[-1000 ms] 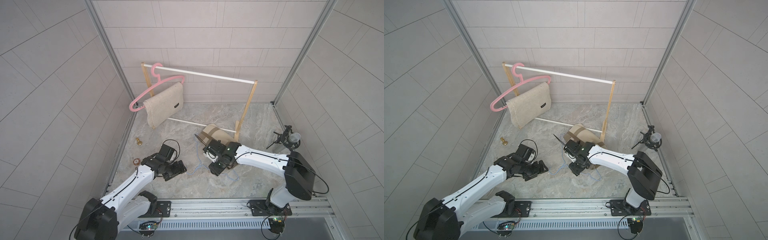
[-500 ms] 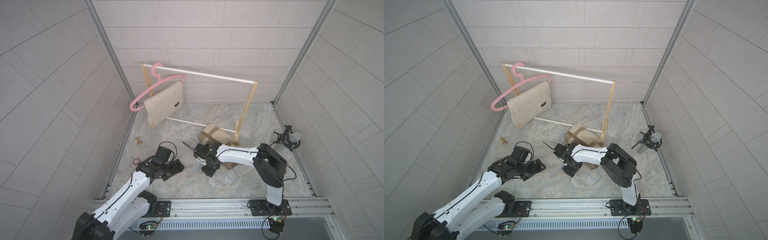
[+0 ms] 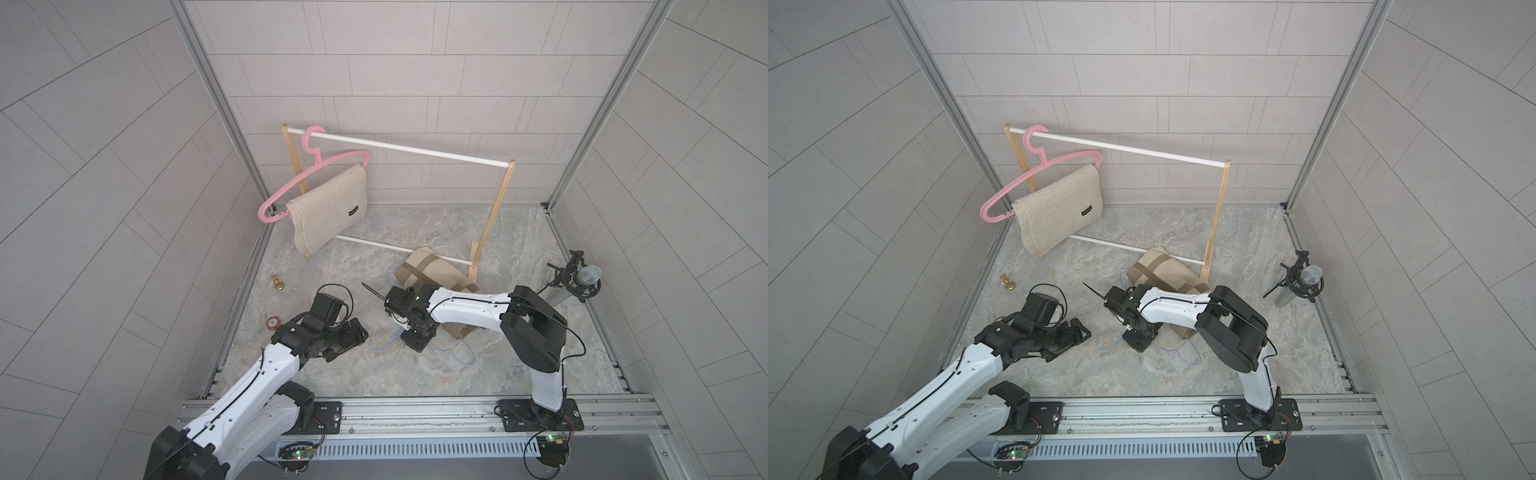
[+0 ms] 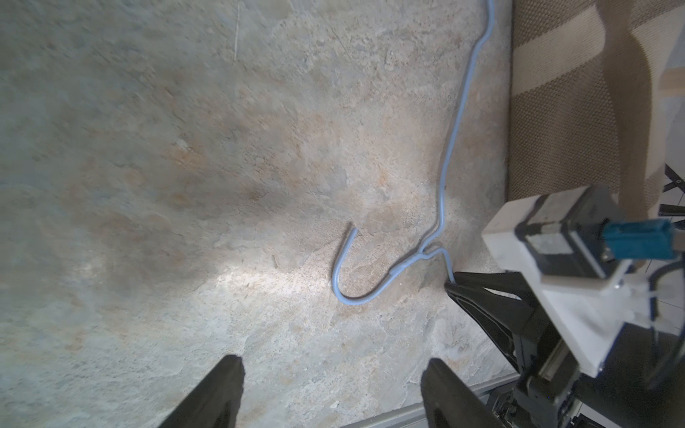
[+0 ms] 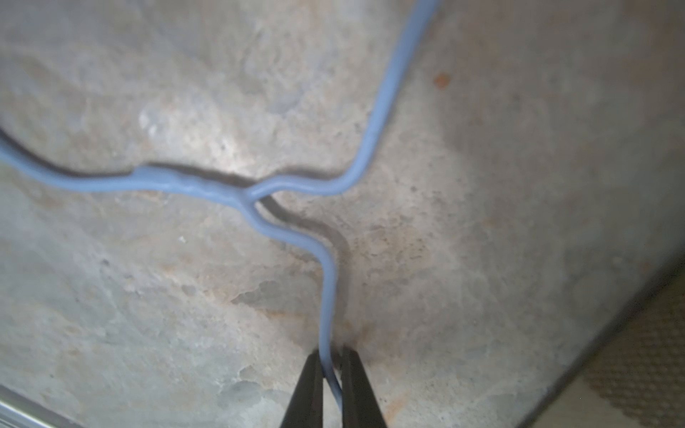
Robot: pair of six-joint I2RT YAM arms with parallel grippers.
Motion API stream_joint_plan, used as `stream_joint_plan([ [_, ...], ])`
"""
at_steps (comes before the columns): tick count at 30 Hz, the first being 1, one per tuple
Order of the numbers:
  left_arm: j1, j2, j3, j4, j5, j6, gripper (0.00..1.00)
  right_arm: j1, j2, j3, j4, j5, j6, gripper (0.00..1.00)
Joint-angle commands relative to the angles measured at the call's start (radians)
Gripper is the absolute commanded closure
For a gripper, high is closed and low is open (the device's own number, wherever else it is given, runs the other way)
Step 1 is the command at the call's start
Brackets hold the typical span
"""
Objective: Hang the scarf on the hanger
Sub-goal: Pick up the hanger at the center of the board.
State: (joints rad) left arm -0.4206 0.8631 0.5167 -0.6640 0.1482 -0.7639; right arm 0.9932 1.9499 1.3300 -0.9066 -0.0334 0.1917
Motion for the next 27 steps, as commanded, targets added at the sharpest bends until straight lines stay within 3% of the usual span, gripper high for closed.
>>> stream_joint_plan([
  [1,0.008,-0.017,-0.003,-0.014,0.002,-0.011,0.23,-0.014,0.041,-0.035,0.091,0.018,0.032,1.0],
  [7,0.008,-0.026,-0.033,0.036,0.06,-0.058,0.22,-0.094,-0.12,-0.104,0.195,-0.098,0.076,1.0],
  [12,0.008,-0.005,-0.073,0.182,0.126,-0.108,0.22,-0.139,-0.219,-0.169,0.261,-0.226,0.08,1.0],
  [20,0.008,0.116,-0.022,0.296,0.185,-0.102,0.24,-0.148,-0.252,-0.195,0.29,-0.301,0.086,1.0],
  [27,0.008,0.137,0.014,0.354,0.155,-0.119,0.24,-0.148,-0.262,-0.202,0.291,-0.317,0.087,1.0],
])
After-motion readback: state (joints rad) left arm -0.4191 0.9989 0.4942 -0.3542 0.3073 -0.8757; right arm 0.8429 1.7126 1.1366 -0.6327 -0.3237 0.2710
